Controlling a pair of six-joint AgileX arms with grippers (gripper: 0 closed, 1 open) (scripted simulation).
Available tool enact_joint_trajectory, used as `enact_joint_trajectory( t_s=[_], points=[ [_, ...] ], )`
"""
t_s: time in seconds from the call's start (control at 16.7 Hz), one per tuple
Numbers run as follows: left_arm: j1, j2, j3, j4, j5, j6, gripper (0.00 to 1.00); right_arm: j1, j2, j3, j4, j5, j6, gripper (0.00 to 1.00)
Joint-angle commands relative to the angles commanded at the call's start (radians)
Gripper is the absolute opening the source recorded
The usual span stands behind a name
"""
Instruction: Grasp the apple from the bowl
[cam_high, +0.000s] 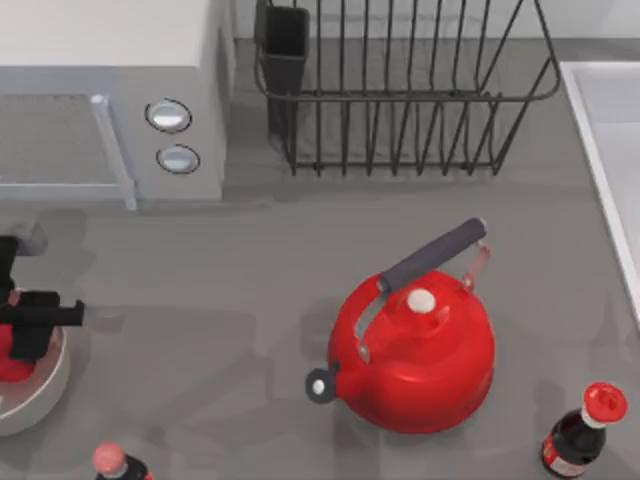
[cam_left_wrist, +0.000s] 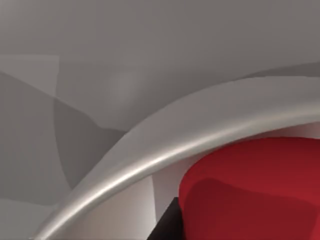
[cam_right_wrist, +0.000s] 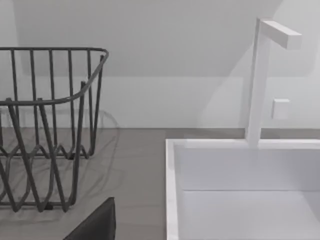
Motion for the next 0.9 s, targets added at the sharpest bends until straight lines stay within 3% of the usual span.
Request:
enact_joint_trajectory(
  t_s=[0.24,0.72,0.78,0.9],
  points=[
    [0.000,0.000,0.000,0.000,0.000,0.000,0.02,0.000,0.000,0.000,0.000,0.000,0.000,1.00],
    [0.000,0.000,0.000,0.000,0.000,0.000,0.00,0.000,0.000,0.000,0.000,0.000,0.000,1.00],
    [0.005,-0.159,-0.004,-0.123,-0.004,0.017,0.00,0.000,0.000,0.000,0.000,0.000,0.000,1.00],
    [0.005,-0.157,0.010,-0.137,-0.004,0.017,0.00,0.000,0.000,0.000,0.000,0.000,0.000,1.00]
  ],
)
